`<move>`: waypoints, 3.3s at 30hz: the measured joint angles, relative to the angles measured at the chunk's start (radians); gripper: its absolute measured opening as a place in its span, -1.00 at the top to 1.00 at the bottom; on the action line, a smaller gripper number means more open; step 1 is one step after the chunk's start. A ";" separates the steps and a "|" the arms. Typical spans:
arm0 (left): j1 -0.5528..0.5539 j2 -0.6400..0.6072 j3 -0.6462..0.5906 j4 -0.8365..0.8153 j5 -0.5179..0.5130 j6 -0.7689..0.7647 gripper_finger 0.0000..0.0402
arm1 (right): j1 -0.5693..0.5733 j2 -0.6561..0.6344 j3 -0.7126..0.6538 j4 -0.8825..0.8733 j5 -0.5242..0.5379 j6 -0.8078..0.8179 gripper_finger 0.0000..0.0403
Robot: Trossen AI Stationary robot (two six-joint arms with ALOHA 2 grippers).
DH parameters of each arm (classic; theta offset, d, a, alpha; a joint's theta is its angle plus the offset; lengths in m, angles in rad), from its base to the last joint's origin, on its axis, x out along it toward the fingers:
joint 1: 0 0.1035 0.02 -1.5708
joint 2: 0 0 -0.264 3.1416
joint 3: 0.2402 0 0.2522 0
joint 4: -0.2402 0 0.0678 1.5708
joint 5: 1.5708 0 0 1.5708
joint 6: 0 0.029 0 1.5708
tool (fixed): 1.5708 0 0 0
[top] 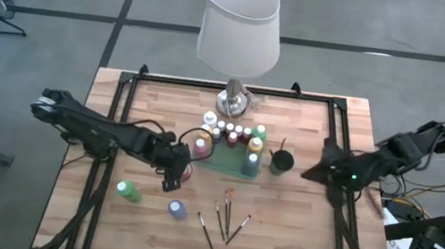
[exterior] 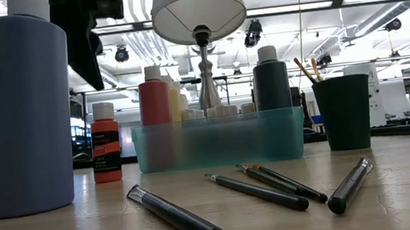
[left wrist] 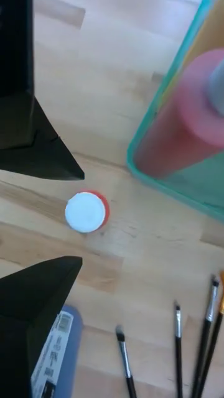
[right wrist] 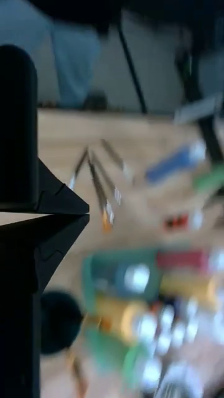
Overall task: Pick & Place Paint Supplies
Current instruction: Put the orange paint bottle into the green bin
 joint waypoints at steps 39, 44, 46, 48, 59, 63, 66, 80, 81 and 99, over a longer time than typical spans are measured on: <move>0.024 -0.002 -0.188 0.248 0.012 -0.062 -0.07 | 0.000 -0.818 -0.292 -0.257 0.108 -0.219 0.96; 0.024 -0.002 -0.205 0.282 0.012 -0.063 -0.07 | 0.000 -0.833 -0.293 -0.307 0.109 -0.219 0.96; 0.025 -0.002 -0.211 0.304 0.012 -0.064 -0.07 | 0.000 -0.835 -0.293 -0.312 0.108 -0.219 0.96; 0.026 -0.002 -0.214 0.310 0.012 -0.066 -0.07 | 0.000 -0.835 -0.293 -0.311 0.108 -0.218 0.96; 0.028 -0.002 -0.216 0.303 0.016 -0.063 0.18 | 0.000 -0.828 -0.293 -0.307 0.108 -0.219 0.96; 0.028 -0.002 -0.216 0.304 0.016 -0.062 0.37 | 0.000 -0.828 -0.293 -0.306 0.108 -0.218 0.96; 0.030 -0.002 -0.216 0.304 0.014 -0.062 0.39 | 0.000 -0.828 -0.293 -0.306 0.108 -0.218 0.96; 0.031 -0.002 -0.176 0.298 0.046 -0.034 0.39 | 0.000 -0.828 -0.293 -0.305 0.108 -0.218 0.96; 0.031 -0.002 -0.165 0.298 0.060 -0.024 0.39 | 0.000 -0.828 -0.293 -0.305 0.108 -0.218 0.96; 0.185 0.071 0.229 0.299 0.126 0.378 0.38 | 0.000 -0.828 -0.293 -0.304 0.108 -0.219 0.96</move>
